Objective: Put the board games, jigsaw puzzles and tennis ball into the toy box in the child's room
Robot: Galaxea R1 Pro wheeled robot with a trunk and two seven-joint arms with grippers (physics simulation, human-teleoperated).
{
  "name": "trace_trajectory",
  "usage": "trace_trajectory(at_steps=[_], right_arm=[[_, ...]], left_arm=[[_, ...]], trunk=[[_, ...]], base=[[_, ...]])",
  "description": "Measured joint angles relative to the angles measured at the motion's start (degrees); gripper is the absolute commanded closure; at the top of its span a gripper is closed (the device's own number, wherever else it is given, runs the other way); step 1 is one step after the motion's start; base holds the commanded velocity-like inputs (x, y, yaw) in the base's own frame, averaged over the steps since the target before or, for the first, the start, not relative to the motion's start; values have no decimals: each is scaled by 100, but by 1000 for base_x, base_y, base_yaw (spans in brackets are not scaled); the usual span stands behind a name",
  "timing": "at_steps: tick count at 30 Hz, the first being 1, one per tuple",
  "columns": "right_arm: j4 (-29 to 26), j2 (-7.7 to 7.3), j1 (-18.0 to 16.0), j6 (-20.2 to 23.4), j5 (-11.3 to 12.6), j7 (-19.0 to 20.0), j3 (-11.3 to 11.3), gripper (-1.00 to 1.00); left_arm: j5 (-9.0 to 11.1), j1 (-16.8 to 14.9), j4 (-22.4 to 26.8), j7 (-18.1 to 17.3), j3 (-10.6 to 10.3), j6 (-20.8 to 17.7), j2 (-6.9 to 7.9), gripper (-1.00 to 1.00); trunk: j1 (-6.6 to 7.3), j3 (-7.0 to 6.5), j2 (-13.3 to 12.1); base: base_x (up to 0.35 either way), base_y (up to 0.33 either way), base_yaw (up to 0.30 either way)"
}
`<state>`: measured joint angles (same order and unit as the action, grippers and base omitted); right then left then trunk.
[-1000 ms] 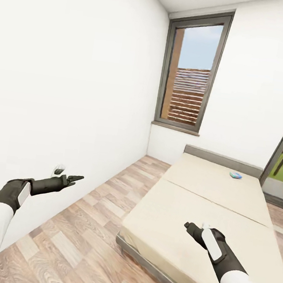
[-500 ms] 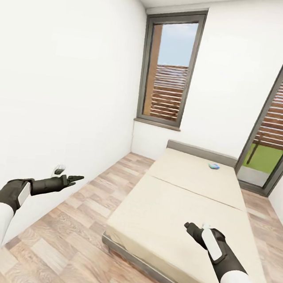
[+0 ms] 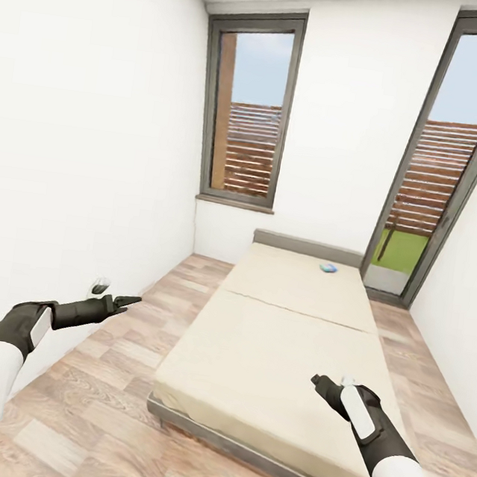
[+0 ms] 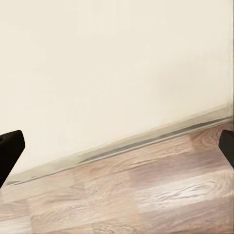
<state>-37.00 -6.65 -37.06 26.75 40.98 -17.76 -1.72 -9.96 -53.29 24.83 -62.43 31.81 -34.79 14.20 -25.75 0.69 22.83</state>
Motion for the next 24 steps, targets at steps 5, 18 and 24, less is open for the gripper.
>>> trace_trajectory(at_steps=[5,18,24], right_arm=[[3,-8,0,0,2,0,-1,-100],[31,-24,1,-1,1,1,-9,-100],[35,-24,2,-7,1,1,-7,-100]], left_arm=[[0,0,0,4,-3,0,-4,-100],[0,3,0,15,-4,0,-11,-100],[0,8,0,21,-4,1,-38,-100]], trunk=[[0,10,-1],[1,37,-3],[1,50,-4]], base=[[0,0,-277],[0,0,-277],[0,0,-277]])
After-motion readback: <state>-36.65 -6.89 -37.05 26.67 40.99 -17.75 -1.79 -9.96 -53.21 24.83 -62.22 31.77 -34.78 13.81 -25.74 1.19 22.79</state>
